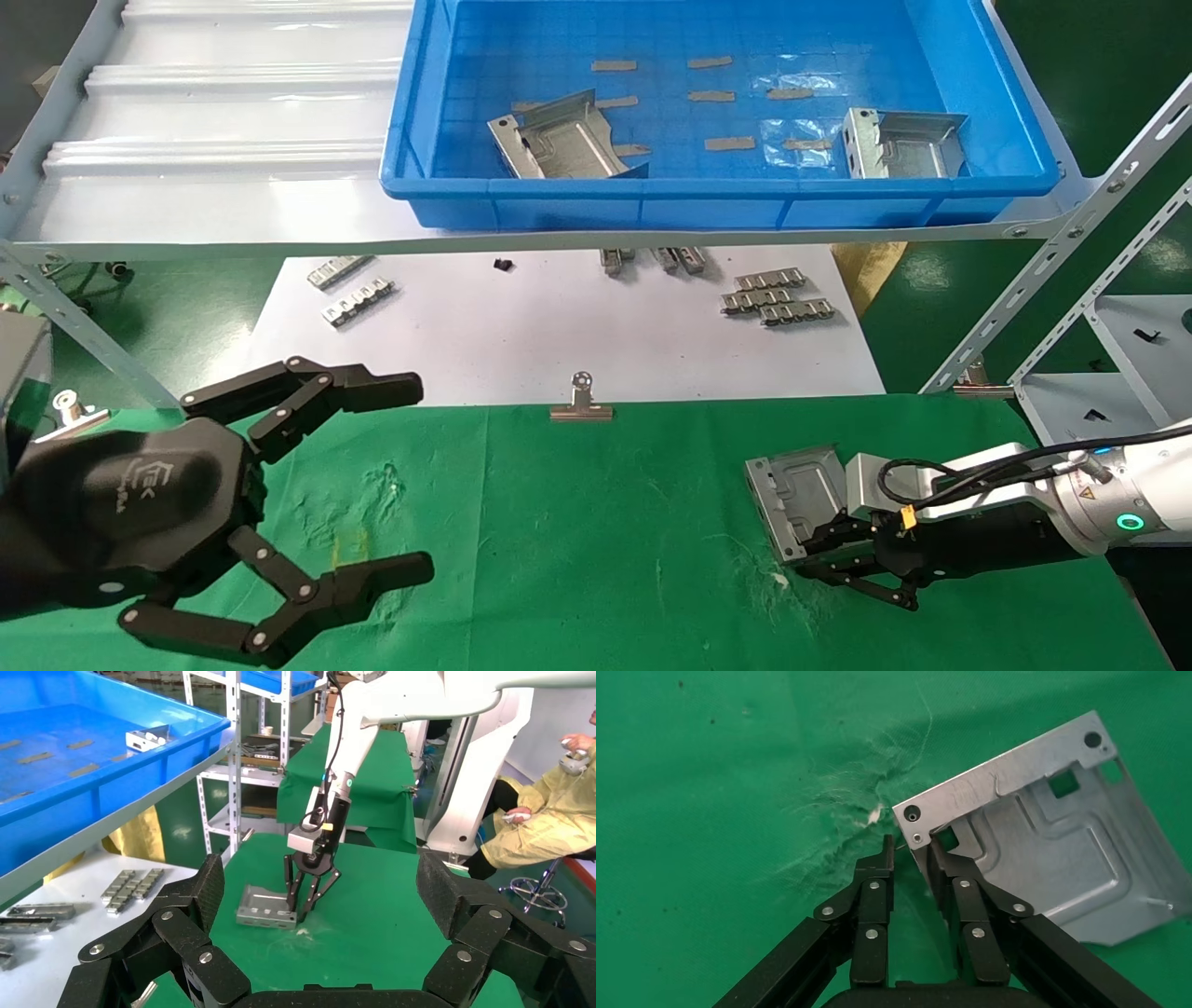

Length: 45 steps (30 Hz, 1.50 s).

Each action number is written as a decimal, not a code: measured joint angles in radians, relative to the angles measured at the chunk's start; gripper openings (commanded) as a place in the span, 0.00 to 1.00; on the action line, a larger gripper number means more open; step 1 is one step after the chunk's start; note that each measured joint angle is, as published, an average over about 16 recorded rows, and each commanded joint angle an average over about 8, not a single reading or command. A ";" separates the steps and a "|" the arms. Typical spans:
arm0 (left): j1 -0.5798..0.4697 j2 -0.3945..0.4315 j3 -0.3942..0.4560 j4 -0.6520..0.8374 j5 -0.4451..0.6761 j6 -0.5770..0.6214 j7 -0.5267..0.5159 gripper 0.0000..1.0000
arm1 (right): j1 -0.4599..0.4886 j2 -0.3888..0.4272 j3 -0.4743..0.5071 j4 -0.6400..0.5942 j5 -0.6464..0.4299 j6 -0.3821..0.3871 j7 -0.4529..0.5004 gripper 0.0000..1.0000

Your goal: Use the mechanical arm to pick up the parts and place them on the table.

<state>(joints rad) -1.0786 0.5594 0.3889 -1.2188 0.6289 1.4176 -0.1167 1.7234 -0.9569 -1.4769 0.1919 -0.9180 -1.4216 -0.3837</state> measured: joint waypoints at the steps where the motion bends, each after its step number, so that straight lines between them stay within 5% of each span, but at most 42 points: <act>1: 0.000 0.000 0.000 0.000 0.000 0.000 0.000 1.00 | 0.003 -0.001 0.001 -0.005 0.002 -0.005 -0.002 1.00; 21: 0.000 0.000 0.000 0.000 0.000 0.000 0.000 1.00 | 0.053 0.066 0.120 0.004 0.204 -0.170 0.058 1.00; 35: 0.000 0.000 0.000 0.000 0.000 0.000 0.000 1.00 | 0.018 0.087 0.177 0.060 0.227 -0.170 0.088 1.00; 45: 0.000 0.000 0.000 0.000 0.000 0.000 0.000 1.00 | -0.079 0.124 0.325 0.210 0.220 -0.156 0.158 1.00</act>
<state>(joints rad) -1.0784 0.5592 0.3888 -1.2185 0.6288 1.4173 -0.1166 1.6446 -0.8327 -1.1524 0.4015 -0.6981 -1.5775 -0.2261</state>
